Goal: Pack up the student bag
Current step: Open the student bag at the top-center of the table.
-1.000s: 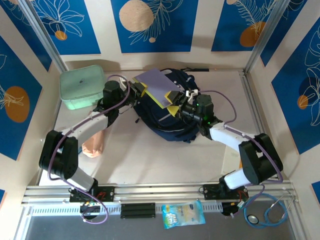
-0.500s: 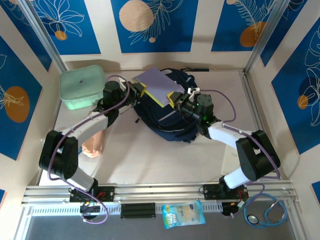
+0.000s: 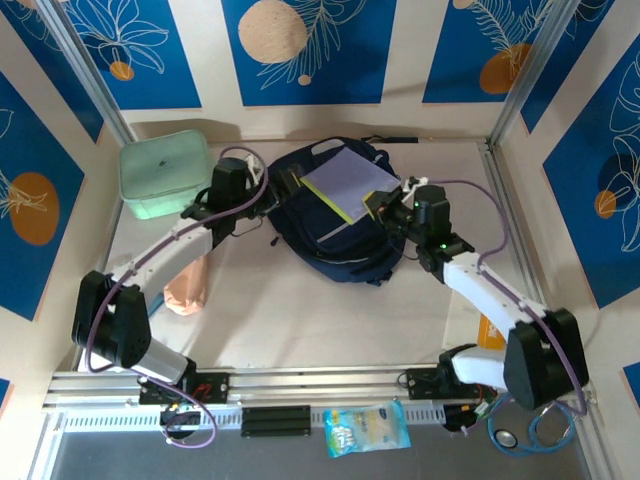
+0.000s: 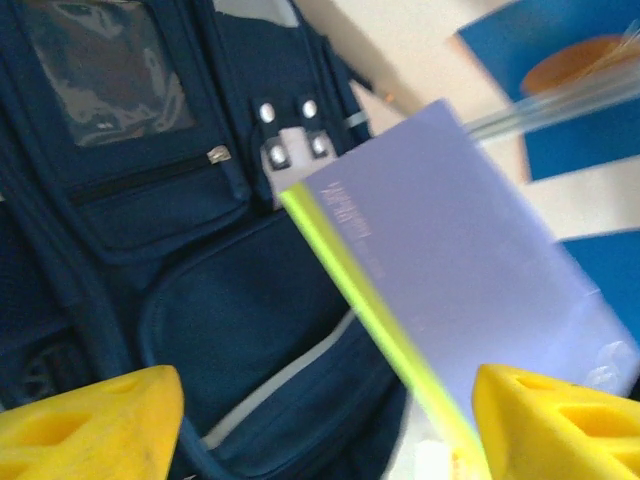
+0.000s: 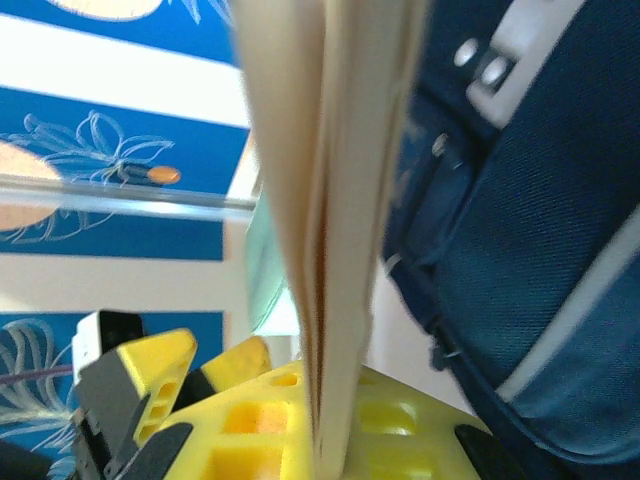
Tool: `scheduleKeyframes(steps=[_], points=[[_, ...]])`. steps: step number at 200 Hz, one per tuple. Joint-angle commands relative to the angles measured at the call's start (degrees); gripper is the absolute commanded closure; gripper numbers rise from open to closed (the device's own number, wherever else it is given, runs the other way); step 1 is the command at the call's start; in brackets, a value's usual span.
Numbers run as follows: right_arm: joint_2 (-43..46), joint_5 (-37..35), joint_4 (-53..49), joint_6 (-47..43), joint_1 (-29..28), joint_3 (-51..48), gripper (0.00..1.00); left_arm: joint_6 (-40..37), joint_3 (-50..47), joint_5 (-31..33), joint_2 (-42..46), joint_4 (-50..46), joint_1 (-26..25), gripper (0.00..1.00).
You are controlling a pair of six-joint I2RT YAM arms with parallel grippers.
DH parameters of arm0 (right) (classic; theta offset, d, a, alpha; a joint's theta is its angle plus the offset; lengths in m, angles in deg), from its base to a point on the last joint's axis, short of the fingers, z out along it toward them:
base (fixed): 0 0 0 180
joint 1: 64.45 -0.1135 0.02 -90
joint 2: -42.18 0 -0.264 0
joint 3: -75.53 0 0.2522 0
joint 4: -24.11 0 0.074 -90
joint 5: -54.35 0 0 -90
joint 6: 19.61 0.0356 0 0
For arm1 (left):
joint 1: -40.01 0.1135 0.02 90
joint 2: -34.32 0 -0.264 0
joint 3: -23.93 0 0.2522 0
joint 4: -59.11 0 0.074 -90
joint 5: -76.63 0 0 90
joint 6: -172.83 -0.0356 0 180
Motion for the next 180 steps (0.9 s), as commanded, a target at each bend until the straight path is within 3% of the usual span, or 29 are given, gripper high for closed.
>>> scheduleKeyframes(steps=[1, 30, 87, 132, 180], points=[[4.75, -5.97, -13.89, -9.01, 2.4, 3.2, 0.99, -15.01, 5.87, 5.39, -2.9, -12.16, -3.84, 0.19], [7.65, -4.26, -20.16, -11.17, 7.17, 4.46, 1.0, -26.33, 12.65, 10.11, -9.24, -18.38, -10.01, 0.0], [12.98, -5.85, -31.58, -14.91, 14.5, 5.95, 1.0, -42.09, 23.32, 14.39, -20.7, -25.3, -18.93, 0.0], [17.37, -5.29, -34.86, -15.48, 20.32, 4.92, 1.0, -50.82, 34.57, 22.6, -30.61, -32.37, -24.93, 0.09], [19.4, -3.61, -35.54, -15.36, 22.17, 3.62, 1.0, -53.63, 44.06, 26.4, -39.26, -35.82, -26.03, 0.21]])
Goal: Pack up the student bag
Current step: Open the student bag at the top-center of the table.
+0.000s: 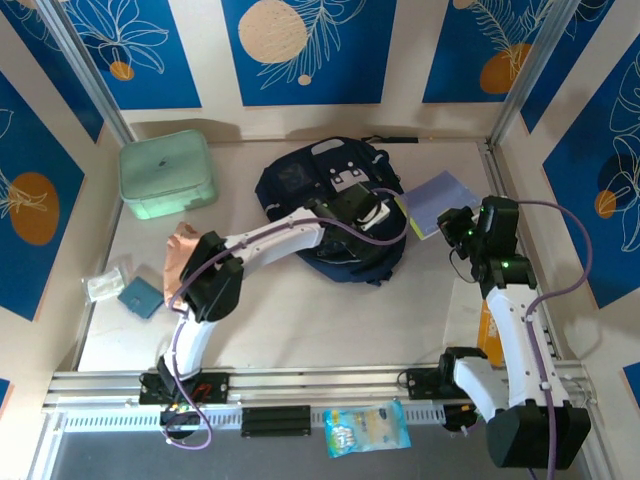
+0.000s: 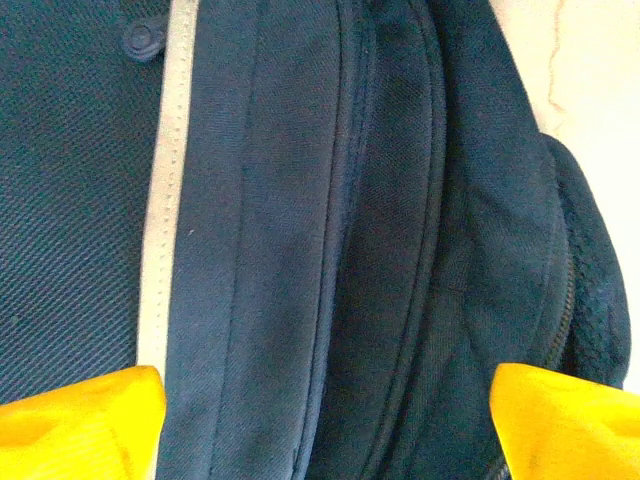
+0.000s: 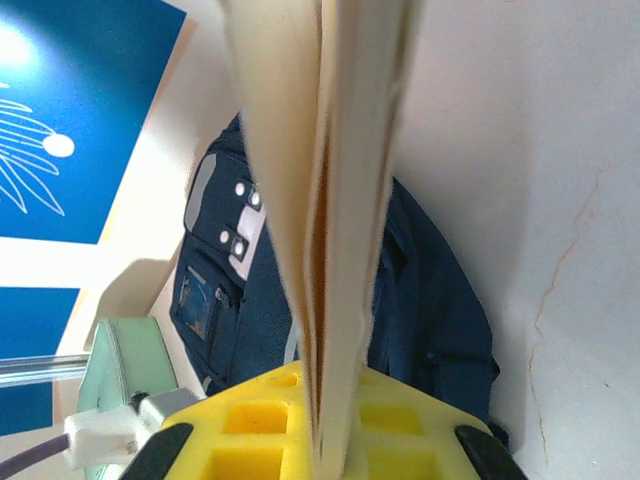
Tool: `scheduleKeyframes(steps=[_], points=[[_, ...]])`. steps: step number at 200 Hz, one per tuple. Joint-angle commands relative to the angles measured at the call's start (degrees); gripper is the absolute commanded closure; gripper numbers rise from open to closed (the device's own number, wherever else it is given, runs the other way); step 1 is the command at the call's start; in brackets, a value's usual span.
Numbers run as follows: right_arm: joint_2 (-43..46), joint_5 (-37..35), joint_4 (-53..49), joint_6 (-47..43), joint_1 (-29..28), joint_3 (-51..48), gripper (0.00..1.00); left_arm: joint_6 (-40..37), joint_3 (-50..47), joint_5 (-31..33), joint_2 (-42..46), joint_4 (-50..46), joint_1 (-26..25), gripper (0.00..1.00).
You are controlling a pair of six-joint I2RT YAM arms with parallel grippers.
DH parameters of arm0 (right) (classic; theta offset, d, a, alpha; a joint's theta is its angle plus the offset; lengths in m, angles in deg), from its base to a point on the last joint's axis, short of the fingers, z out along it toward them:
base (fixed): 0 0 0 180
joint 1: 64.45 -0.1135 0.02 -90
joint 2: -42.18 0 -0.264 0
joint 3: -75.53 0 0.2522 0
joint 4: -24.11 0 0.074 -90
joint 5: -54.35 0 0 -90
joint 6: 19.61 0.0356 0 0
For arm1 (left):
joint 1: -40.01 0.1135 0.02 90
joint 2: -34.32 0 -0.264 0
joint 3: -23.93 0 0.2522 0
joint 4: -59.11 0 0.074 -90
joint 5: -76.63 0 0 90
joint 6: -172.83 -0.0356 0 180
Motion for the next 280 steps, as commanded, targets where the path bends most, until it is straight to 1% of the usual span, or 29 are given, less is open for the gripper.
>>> scheduleKeyframes(steps=[1, 19, 39, 50, 80, 117, 130, 136, 148, 167, 187, 201, 224, 251, 280], points=[[1.75, 1.53, 0.13, -1.38, 0.49, 0.08, 1.0, -3.31, 5.22, 4.4, -3.95, -4.71, 0.2, 0.22], [2.01, 1.64, 0.1, -1.09, 0.83, -0.19, 1.0, -3.0, 8.81, 5.46, -6.48, -6.53, 0.24, 0.26], [2.02, 1.95, 0.29, 0.13, 0.93, -0.51, 1.0, -2.68, 12.77, 6.78, -9.36, -9.12, 0.2, 0.34], [1.93, 2.0, 0.4, 1.04, 0.93, -0.7, 1.0, -2.22, 14.11, 7.66, -10.43, -10.05, 0.19, 0.39], [1.65, 1.84, 0.11, 1.27, 1.11, -0.46, 1.0, -1.71, 14.43, 8.77, -11.7, -10.4, 0.23, 0.43], [1.79, 1.11, -0.63, 1.71, 1.61, -0.48, 1.0, -1.64, 14.51, 8.86, -11.96, -10.48, 0.23, 0.43], [1.82, 1.12, -0.74, 1.81, 1.63, -0.68, 1.0, -1.75, 14.73, 9.46, -12.01, -10.46, 0.19, 0.46], [1.88, 1.12, -0.91, 1.84, 1.71, -0.74, 1.0, -1.75, 14.85, 9.66, -12.09, -10.5, 0.24, 0.5], [2.03, 1.03, -1.35, 1.88, 1.77, -0.87, 1.0, -1.58, 15.05, 10.37, -11.55, -10.41, 0.24, 0.56], [2.57, 0.73, -1.88, 1.74, 1.97, -0.88, 1.0, -1.23, 15.05, 11.16, -10.04, -10.07, 0.19, 0.59], [3.12, 0.25, -2.2, 1.55, 2.2, -0.83, 0.99, -1.58, 14.73, 10.12, -7.91, -9.94, 0.36, 0.63], [3.4, -0.06, -2.57, 1.39, 2.46, -0.8, 0.98, -1.56, 14.14, 9.39, -6.42, -9.68, 0.63, 0.7], [4.18, -0.68, -3.76, 0.76, 2.98, -0.55, 0.98, -1.49, 12.39, 9.43, -4.06, -8.65, 1.41, 0.86], [5.7, -1.34, -5.19, 0.05, 3.95, -0.3, 0.98, -0.9, 11.15, 9.74, -1.25, -8.21, 2.39, 0.99], [7.34, -1.34, -6.34, -0.81, 4.96, -0.43, 0.98, -0.45, 8.23, 10.04, 3.63, -4.99, 3.04, 1.0]])
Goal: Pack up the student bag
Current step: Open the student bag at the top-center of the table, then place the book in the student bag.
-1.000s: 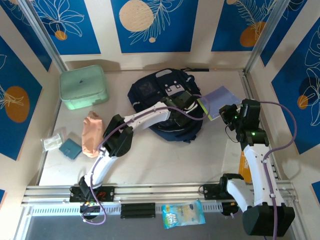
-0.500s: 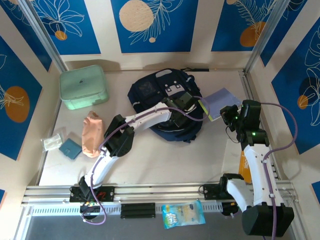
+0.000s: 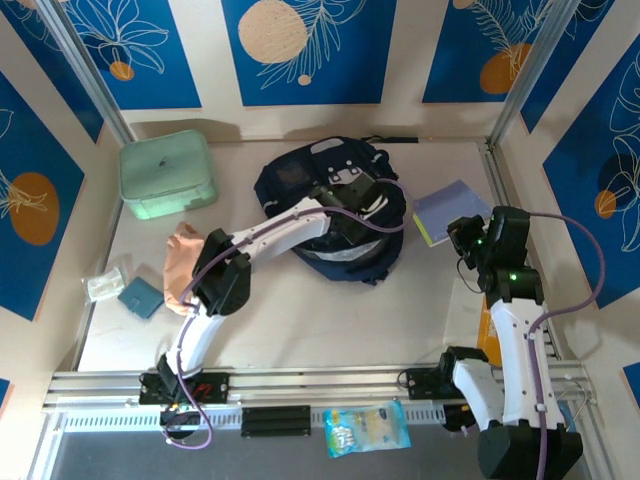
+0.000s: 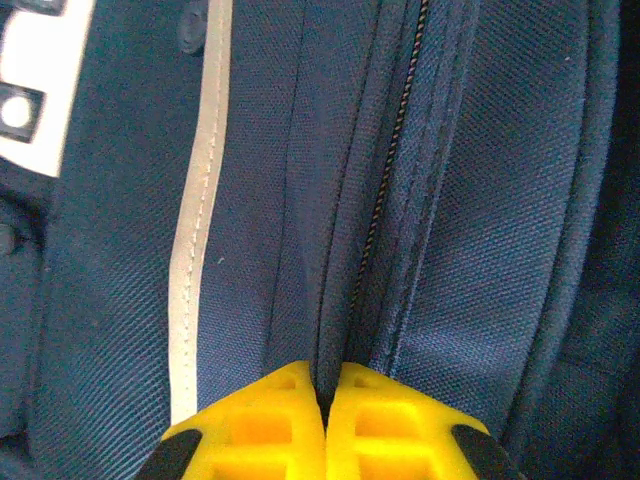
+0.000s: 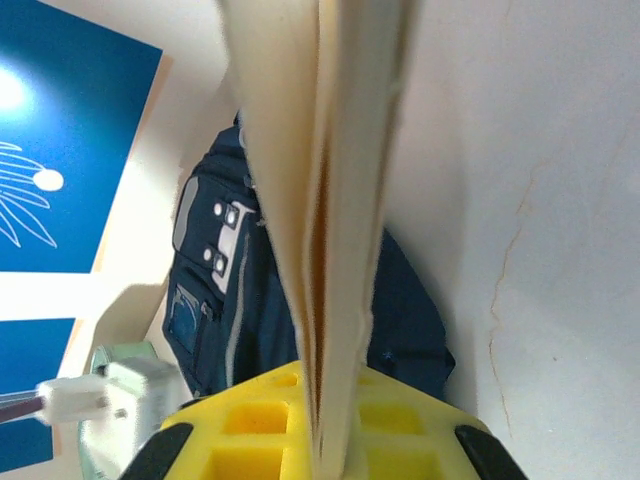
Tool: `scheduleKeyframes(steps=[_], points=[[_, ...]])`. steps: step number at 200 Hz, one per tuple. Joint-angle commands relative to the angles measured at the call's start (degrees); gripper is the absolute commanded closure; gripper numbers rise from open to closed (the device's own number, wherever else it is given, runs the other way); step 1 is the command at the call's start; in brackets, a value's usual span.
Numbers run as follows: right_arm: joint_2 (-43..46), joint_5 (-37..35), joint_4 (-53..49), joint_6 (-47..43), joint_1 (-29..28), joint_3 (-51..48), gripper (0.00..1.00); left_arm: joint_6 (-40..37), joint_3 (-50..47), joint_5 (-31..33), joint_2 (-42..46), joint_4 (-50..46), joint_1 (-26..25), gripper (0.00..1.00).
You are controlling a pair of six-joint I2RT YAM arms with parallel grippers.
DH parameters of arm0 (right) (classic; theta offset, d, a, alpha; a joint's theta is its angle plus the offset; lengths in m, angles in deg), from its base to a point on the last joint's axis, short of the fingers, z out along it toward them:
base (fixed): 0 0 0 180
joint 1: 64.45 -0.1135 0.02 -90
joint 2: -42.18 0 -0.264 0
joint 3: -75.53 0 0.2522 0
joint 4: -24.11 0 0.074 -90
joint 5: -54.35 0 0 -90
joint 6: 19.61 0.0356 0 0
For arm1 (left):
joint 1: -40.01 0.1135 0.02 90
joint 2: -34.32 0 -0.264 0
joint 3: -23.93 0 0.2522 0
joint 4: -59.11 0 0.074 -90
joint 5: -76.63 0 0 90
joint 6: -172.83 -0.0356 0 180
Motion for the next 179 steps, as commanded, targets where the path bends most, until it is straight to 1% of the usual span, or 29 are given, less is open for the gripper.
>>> scheduleKeyframes(steps=[1, 14, 30, 49, 74, 92, 104, 135, 155, 179], points=[[2.03, -0.8, -0.71, -1.79, 0.66, -0.13, 0.98, 1.13, -1.81, 2.19, 7.0, 3.74, 1.45, 1.0], [2.42, -1.12, -1.36, -2.31, 0.79, -0.26, 0.98, 1.61, -3.26, 3.52, 9.44, 5.92, 1.63, 1.0], [2.69, -1.12, -1.73, -2.79, 0.75, -1.01, 0.98, 1.61, -5.67, 7.34, 12.75, 9.96, 1.71, 1.0], [2.84, 1.91, -0.79, -3.64, 0.67, -2.02, 0.98, 1.14, -8.32, 9.54, 16.34, 14.94, 1.67, 1.0], [3.18, 9.12, 4.05, -3.75, -0.65, -4.06, 0.98, 0.87, -9.29, 7.94, 19.0, 18.5, 1.71, 1.0], [2.94, 13.75, 9.56, -2.2, -3.66, -6.27, 0.98, 0.96, -9.05, 6.87, 19.65, 19.34, 1.72, 1.0], [2.32, 14.88, 12.96, -0.47, -6.75, -7.47, 0.98, 1.17, -8.81, 6.0, 19.87, 19.54, 1.72, 1.0], [-0.95, 12.17, 22.64, 4.18, -16.07, -10.08, 0.97, 2.34, -8.98, 4.38, 21.35, 19.5, 1.72, 1.0], [-4.61, 9.66, 28.67, 7.28, -20.2, -11.25, 0.97, 2.97, -10.26, 3.29, 23.45, 19.69, 1.63, 1.0], [-9.75, 4.4, 34.96, 10.55, -24.87, -12.15, 0.97, 3.51, -13.19, 3.26, 26.5, 21.05, 1.62, 1.0]])
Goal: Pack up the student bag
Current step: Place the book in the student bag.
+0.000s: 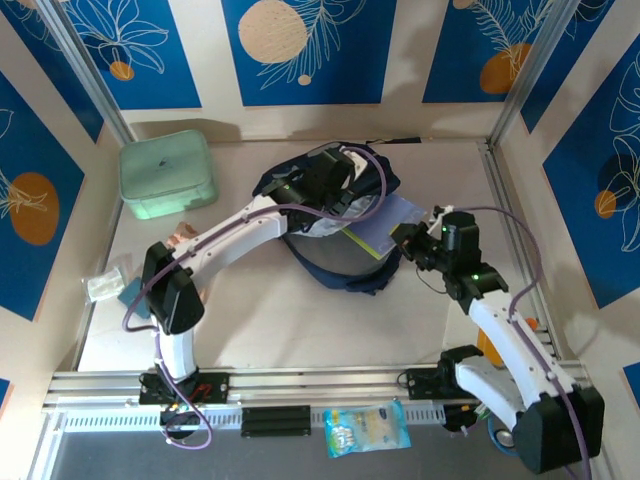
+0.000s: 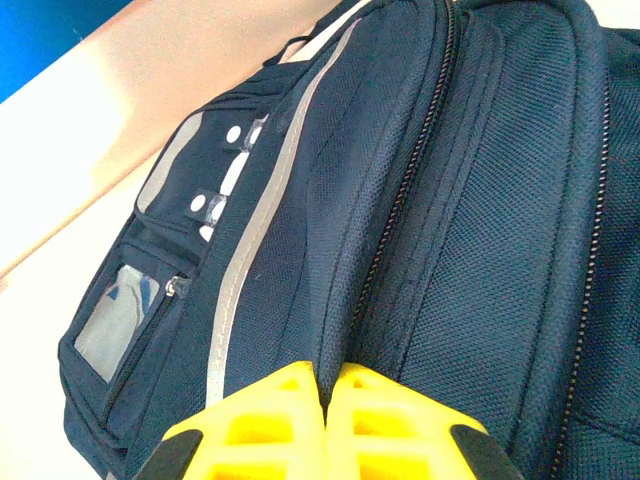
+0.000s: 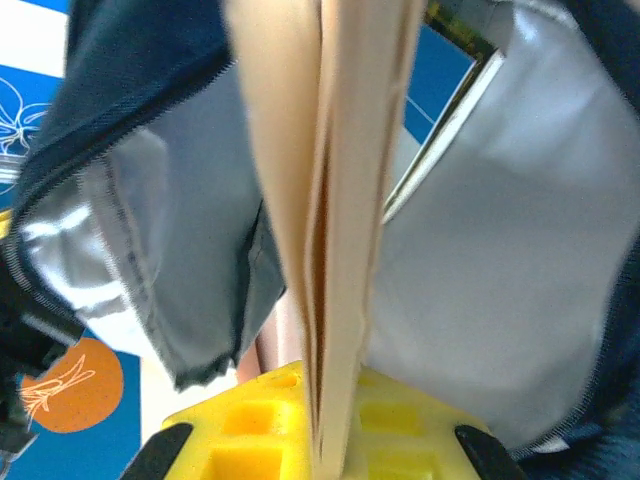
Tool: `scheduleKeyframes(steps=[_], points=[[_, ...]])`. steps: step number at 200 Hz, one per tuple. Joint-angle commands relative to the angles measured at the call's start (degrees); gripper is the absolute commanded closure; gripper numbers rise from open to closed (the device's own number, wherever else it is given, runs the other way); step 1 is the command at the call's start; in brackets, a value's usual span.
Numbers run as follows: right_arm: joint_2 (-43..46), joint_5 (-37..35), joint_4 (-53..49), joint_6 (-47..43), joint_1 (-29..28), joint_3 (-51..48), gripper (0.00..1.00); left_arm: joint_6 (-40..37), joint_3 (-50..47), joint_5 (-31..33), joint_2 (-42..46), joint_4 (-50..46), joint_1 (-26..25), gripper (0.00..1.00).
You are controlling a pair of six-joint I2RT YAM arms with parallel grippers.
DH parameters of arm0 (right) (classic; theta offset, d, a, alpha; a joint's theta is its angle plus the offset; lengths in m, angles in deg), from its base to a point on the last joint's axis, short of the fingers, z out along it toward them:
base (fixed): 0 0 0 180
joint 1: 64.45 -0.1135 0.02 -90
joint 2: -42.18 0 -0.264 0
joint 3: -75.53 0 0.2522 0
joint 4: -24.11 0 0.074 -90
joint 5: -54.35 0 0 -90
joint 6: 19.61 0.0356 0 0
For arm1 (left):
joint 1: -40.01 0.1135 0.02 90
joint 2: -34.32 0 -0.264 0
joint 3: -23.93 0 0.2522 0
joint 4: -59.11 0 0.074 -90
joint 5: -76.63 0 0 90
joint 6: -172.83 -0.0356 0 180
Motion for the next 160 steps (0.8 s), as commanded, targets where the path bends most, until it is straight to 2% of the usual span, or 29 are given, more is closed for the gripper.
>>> scheduleKeyframes(steps=[1, 41, 83, 106, 134, 160], points=[[-3.5, -5.09, 11.88, 4.75, -3.69, -0.86, 0.97, 1.96, -0.82, -0.7, 7.86, 8.09, 0.01, 1.0], [-11.38, -11.06, 18.16, 10.84, -6.85, -0.7, 0.98, 1.89, -2.47, -0.15, 9.36, 8.12, 0.02, 1.0], [-19.09, -17.36, 18.06, 15.66, -9.2, 1.47, 0.98, 2.31, -2.98, -0.3, 9.22, 8.31, -0.01, 1.0], [-24.25, -18.35, 17.97, 16.69, -10.38, 3.49, 0.98, 2.48, -3.15, -0.34, 9.07, 8.43, 0.02, 1.0], [-30.65, -19.41, 19.62, 17.18, -12.19, 5.46, 0.93, 2.57, -2.81, -0.22, 8.9, 8.2, 0.1, 1.0], [-35.77, -18.93, 19.61, 18.22, -12.99, 7.19, 0.91, 2.9, 0.86, -2.35, 7.21, 5.26, 0.1, 1.0]])
